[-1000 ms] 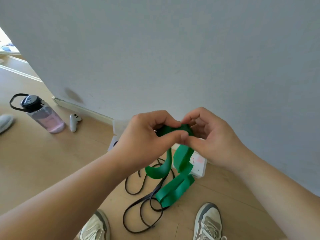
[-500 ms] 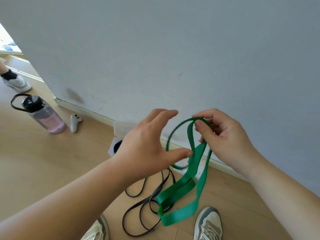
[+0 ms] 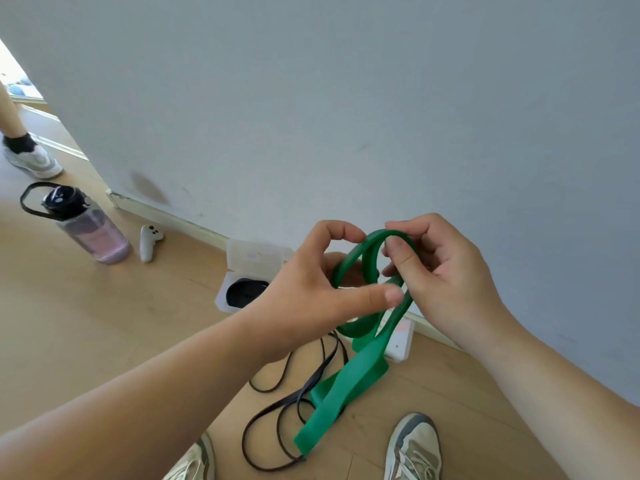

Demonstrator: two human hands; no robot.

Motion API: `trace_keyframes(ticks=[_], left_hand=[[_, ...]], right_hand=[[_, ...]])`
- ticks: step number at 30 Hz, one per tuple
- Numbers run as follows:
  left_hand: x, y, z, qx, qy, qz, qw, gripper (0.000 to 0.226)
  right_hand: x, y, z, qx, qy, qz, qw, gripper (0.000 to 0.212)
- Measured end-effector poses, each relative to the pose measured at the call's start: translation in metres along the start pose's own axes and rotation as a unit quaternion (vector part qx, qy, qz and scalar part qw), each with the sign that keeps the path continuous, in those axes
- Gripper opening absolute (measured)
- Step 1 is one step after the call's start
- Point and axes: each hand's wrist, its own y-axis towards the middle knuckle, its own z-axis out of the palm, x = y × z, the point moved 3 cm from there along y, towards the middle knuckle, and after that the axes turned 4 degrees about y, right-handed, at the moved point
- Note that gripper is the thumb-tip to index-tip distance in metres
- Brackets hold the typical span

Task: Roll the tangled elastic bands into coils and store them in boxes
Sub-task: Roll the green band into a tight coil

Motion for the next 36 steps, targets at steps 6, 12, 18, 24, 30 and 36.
trace_keyframes(ticks=[6,12,18,24,30,36], left_hand=[[-0.010,0.001,-0.018,-0.123,0.211,0.082,0.966,0.039],[-0.018,0.000,-0.028,-0.166,0.185,0.133,0.959,0.013],[-0.016,-0.002,-0.014,-0.142,0.224,0.181,0.947,0.016],[-0.014,0.000,-0.022,-0.136,0.222,0.207,0.943,0.030],[-0.010,0.000,-0.032,-0.109,0.329,0.230,0.909,0.054],[-0.009,0.002,-0.030,-0.148,0.364,0.294,0.871,0.034]], right_hand=[[-0.011,0.006,-0.009,0.029,-0.025,0.042,0.998,0.014],[-0.016,0.004,-0.010,0.118,-0.033,0.102,0.987,0.021],[0.005,-0.002,0.006,0.152,0.047,0.029,0.987,0.034],[0.006,-0.002,0.007,0.136,0.027,0.014,0.990,0.023],[-0.002,0.004,-0.002,0.069,-0.016,0.024,0.997,0.028],[-0.003,0.003,0.002,0.103,-0.063,0.031,0.992,0.026]])
